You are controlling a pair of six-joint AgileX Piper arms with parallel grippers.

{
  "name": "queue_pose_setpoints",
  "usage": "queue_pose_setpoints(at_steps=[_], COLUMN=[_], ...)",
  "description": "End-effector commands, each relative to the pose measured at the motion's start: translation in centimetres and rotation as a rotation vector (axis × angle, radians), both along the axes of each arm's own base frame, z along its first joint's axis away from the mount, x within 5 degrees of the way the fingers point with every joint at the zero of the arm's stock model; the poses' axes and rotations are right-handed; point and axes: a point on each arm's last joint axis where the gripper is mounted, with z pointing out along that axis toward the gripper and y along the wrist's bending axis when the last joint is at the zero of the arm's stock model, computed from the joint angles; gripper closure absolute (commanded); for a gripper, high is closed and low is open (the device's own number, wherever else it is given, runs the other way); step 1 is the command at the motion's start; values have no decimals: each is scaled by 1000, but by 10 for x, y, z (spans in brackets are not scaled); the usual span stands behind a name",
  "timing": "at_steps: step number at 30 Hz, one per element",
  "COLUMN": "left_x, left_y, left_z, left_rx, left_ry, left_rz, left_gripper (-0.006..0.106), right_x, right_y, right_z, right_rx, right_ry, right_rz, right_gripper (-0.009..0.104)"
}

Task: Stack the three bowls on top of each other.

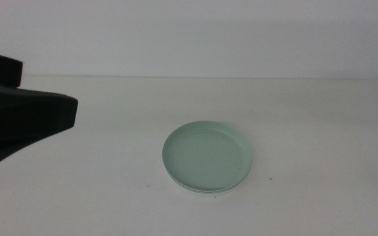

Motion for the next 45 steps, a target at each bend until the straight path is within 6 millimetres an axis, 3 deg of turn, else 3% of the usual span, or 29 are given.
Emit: queue_pose_setpoints(at_steps=[1, 4, 8, 14, 33, 35, 40, 45], left_x=[1, 4, 18, 27, 28, 27, 13, -8], left_y=[2, 10, 33, 60, 64, 63, 63, 66], left_z=[-2, -8, -23, -51, -46, -55, -81, -127], left_rx=[3, -11, -127, -188, -162, -172, -209, -170], left_ry=[-21, -92, -259, -253, -332, -312, -349, -395], left_rz=[17, 125, 428, 729, 752, 751, 749, 749], left_gripper=[7, 7, 7, 7, 7, 7, 7, 7], right_x=[-1, -1, -1, -1, -1, -6, -28, -63], right_y=[-2, -2, -1, -1, -1, -2, -8, -25], right_z=[2, 2, 2, 2, 2, -3, -34, -105], right_rx=[0, 0, 8, 10, 10, 23, 40, 32], right_ry=[-15, -15, -13, -12, -12, -19, -95, -79], right_rz=[-8, -8, -6, -6, -6, -6, -14, -117], right_gripper=[4, 4, 4, 4, 4, 4, 4, 4])
